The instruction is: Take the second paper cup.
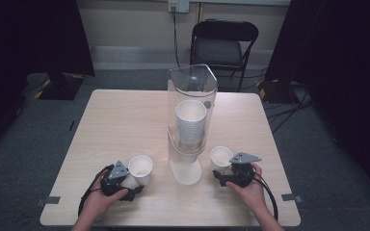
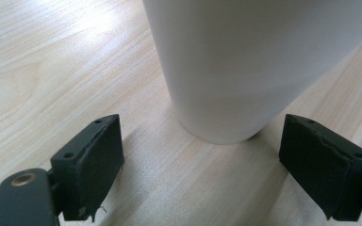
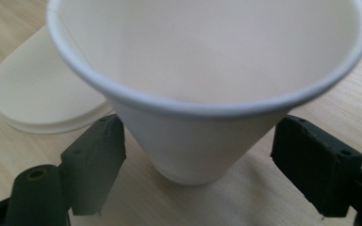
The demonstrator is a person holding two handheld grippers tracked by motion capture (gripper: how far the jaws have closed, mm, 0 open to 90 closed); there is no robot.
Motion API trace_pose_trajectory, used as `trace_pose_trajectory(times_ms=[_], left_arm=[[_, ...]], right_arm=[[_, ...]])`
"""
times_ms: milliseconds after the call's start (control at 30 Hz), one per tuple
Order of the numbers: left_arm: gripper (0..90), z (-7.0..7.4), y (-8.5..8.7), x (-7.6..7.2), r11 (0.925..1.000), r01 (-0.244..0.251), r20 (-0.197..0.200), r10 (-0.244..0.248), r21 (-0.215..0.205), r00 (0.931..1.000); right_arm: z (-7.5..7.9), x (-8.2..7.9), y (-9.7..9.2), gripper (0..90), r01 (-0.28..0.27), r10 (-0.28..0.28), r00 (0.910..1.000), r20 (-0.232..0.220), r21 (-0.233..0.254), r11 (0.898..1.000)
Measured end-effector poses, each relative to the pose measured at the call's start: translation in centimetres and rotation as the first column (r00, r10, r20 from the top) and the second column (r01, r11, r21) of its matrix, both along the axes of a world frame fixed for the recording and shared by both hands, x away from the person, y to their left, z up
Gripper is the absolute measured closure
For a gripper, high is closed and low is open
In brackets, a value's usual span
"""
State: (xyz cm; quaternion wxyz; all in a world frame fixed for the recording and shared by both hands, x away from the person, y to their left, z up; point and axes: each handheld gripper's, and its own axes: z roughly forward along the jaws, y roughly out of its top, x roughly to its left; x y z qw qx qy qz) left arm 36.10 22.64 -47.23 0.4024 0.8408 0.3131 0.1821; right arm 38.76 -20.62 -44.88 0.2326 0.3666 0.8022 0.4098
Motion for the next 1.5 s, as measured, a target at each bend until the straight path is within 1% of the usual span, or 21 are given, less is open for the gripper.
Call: trace_pose_trajectory(times_ms=[200,300,367,467,600,633,667,900,1000,1100,1200,1300,1367,1500], left_arm=[[13.7,0.0,0.0,0.0,1.0,0.0,0.0,0.0,0.0,1.0],[13.8,0.0,0.0,0.0,1.0,0.0,0.0,0.0,0.0,1.0],[13.8,0.0,0.0,0.0,1.0,0.0,0.0,0.0,-0.001,1.0],[13.7,0.0,0.0,0.0,1.0,0.0,0.0,0.0,-0.001,1.0],[13.7,0.0,0.0,0.0,1.0,-0.001,0.0,0.001,0.0,1.0],[13.7,0.0,0.0,0.0,1.0,-0.001,0.0,0.001,0.0,1.0],[13.7,0.0,0.0,0.0,1.0,-0.001,0.0,0.001,0.0,1.0],[13.7,0.0,0.0,0.0,1.0,0.0,0.0,0.0,0.0,1.0],[13.7,0.0,0.0,0.0,1.0,-0.001,0.0,0.001,0.0,1.0],[13.7,0.0,0.0,0.0,1.0,0.0,0.0,0.0,-0.001,1.0],[13.7,0.0,0.0,0.0,1.0,0.0,0.0,0.0,0.0,1.0],[13.7,0.0,0.0,0.0,1.0,0.0,0.0,0.0,0.0,1.0],[13.8,0.0,0.0,0.0,1.0,-0.003,0.0,0.003,0.001,1.0],[13.8,0.0,0.0,-0.1,1.0,-0.005,-0.001,0.005,0.001,1.0]], right_arm=[[0.5,-0.6,-0.6,17.4,-0.01,0.01,0.9999,0.001,0.021,1.0],[0.7,-1.2,-1.4,17.3,-0.019,0.019,0.9998,0.006,0.032,0.999],[0.7,-1.7,-2.0,16.8,-0.016,0.017,0.9998,-0.01,0.044,0.999],[0.5,-2.2,-3.0,15.2,-0.009,0.01,0.9998,-0.016,0.027,1.0],[0.5,-2.8,-4.6,14.9,0.009,-0.008,0.9996,-0.028,0.034,0.999],[0.4,-2.9,-5.0,15.0,0.009,-0.008,0.9992,-0.039,0.039,0.999],[0.4,-3.0,-5.2,14.9,0.007,-0.005,0.9992,-0.041,0.042,0.999],[-0.2,-4.0,-7.0,14.7,0.021,-0.02,0.9981,-0.058,0.029,0.999],[-0.6,-4.3,-7.7,14.6,0.015,-0.013,0.9974,-0.071,0.03,0.999],[-0.9,-4.7,-8.1,14.4,0.016,-0.015,0.9964,-0.083,0.018,1.0],[-1.3,-4.9,-8.4,14.4,0.039,-0.04,0.9955,-0.086,-0.015,0.999],[-1.5,-5.0,-8.6,14.4,0.029,-0.03,0.9973,-0.068,-0.027,0.999],[-1.5,-5.1,-8.5,13.9,0.027,-0.031,0.9979,-0.057,-0.059,0.998],[-1.6,-5.2,-8.5,13.9,0.028,-0.032,0.9981,-0.053,-0.063,0.998]])
